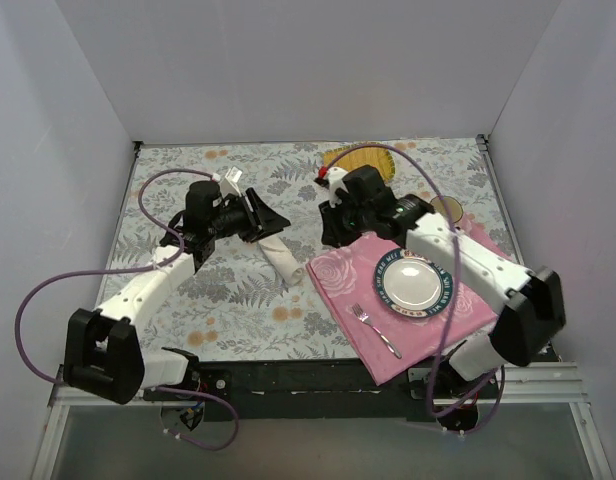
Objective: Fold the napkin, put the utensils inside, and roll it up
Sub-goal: Roll the napkin with the utensil
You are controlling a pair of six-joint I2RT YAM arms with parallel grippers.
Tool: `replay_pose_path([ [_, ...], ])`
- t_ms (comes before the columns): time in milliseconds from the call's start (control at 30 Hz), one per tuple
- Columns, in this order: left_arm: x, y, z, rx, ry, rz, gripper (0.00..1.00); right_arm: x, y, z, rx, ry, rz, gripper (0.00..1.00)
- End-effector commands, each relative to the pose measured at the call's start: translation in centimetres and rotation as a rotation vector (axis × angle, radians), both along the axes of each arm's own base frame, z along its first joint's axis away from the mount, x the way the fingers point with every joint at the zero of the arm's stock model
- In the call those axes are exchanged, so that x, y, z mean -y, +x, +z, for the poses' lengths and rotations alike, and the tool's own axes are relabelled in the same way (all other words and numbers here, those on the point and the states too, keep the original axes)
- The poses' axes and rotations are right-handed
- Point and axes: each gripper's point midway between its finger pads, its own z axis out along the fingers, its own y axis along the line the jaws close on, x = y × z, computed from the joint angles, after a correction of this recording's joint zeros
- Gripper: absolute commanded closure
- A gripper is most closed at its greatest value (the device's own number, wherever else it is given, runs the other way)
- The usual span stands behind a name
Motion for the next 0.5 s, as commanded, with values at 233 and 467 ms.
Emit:
replay_pose_path([
  [233,2.9,-2.4,14.9,0.377,-0.092,-0.086,0.51,16.2,-2.6,14.5,0.454,0.117,-0.608,0.09],
  [467,2.6,-3.4,18.2,0.446,-0.125,-0.079,0.39,18.5,-5.6,17.2,0.463,0.266,-0.665,0.01],
])
